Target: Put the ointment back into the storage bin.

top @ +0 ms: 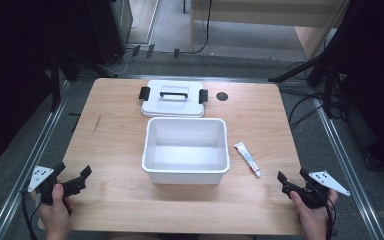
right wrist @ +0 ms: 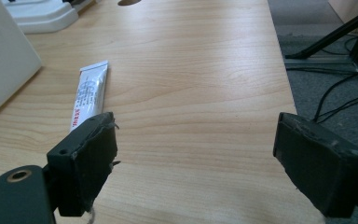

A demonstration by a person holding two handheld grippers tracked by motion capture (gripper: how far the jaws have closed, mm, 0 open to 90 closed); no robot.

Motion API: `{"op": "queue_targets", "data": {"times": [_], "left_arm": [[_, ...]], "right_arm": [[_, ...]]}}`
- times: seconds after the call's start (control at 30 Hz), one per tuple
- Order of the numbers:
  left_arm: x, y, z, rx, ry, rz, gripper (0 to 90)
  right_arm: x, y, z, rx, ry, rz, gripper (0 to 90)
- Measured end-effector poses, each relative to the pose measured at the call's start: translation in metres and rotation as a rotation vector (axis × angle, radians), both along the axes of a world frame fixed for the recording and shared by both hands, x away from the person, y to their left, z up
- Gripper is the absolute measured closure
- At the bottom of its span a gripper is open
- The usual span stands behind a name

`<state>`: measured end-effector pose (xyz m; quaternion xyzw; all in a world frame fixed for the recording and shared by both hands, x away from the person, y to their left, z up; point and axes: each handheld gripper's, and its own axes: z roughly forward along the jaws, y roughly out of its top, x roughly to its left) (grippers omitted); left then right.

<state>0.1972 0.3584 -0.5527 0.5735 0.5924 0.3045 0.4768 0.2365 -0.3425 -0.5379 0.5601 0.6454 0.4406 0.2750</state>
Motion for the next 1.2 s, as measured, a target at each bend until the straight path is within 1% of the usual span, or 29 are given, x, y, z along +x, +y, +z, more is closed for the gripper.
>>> {"op": "queue_targets", "data": {"times": [0.07,0.17,0.2,0.27,0.33,0.4,0.47,0.5,0.57,0.6,0.63,0.67,0.77,0.8,0.83,0.87,0.9,0.93,1.0,1.03,1.13,1.2], "left_arm": [[-0.001,0.000,0.000,0.007,-0.009,0.005,0.0],[-0.001,0.000,0.000,0.011,-0.008,0.013,0.0],[-0.001,-0.002,0.000,0.031,-0.007,0.015,0.0],[-0.001,-0.005,0.001,0.049,-0.004,0.018,0.0],[0.000,-0.005,0.001,0.055,0.001,0.020,0.0],[-0.001,-0.004,0.001,0.042,0.000,0.020,0.0],[-0.001,-0.003,0.000,0.033,-0.003,0.020,0.0],[-0.001,-0.003,0.000,0.033,-0.006,0.019,0.0],[-0.001,-0.003,0.000,0.036,-0.012,0.017,0.0],[-0.002,-0.004,0.000,0.038,-0.014,0.015,0.0],[-0.002,-0.004,0.000,0.038,-0.014,0.015,0.0],[-0.002,-0.004,0.000,0.040,-0.017,0.012,0.0],[-0.002,-0.004,0.000,0.046,-0.017,0.010,0.0],[-0.002,-0.004,0.001,0.046,-0.014,0.009,0.0],[-0.002,-0.004,0.001,0.046,-0.014,0.009,0.0],[-0.002,-0.004,0.001,0.040,-0.014,0.011,0.0],[-0.002,-0.004,0.001,0.040,-0.014,0.011,0.0],[-0.002,-0.003,0.001,0.044,-0.016,0.003,0.0],[-0.002,-0.003,0.001,0.044,-0.014,-0.001,0.0],[-0.002,-0.003,0.000,0.042,-0.013,-0.002,0.0],[-0.002,-0.003,0.000,0.036,-0.018,-0.003,0.0],[-0.002,-0.003,0.000,0.035,-0.020,-0.004,0.0]], "right_arm": [[0.002,0.003,0.004,-0.025,0.000,0.015,14.4],[0.006,0.008,0.013,-0.046,0.040,0.031,18.0],[0.007,0.009,0.016,-0.054,0.063,0.042,18.2],[0.010,0.011,0.022,-0.087,0.088,0.071,18.8],[0.013,0.015,0.029,-0.123,0.128,0.090,19.9],[0.016,0.018,0.035,-0.160,0.167,0.110,20.6],[0.021,0.022,0.039,-0.195,0.224,0.123,21.1],[0.023,0.024,0.040,-0.220,0.247,0.139,21.0],[0.027,0.028,0.043,-0.247,0.309,0.161,20.8],[0.030,0.030,0.043,-0.256,0.332,0.175,20.6],[0.030,0.030,0.043,-0.256,0.332,0.175,20.6],[0.034,0.033,0.045,-0.263,0.369,0.188,21.0],[0.041,0.039,0.047,-0.301,0.431,0.198,21.2],[0.043,0.042,0.048,-0.313,0.450,0.202,21.3],[0.043,0.042,0.048,-0.313,0.450,0.202,21.3],[0.048,0.047,0.049,-0.341,0.484,0.218,21.4],[0.048,0.047,0.049,-0.341,0.484,0.218,21.4],[0.052,0.051,0.051,-0.366,0.516,0.229,22.2],[0.057,0.056,0.052,-0.395,0.545,0.245,22.4],[0.059,0.058,0.053,-0.403,0.558,0.254,22.7],[0.065,0.061,0.056,-0.414,0.592,0.258,22.7],[0.069,0.063,0.058,-0.417,0.624,0.266,23.0]]}}
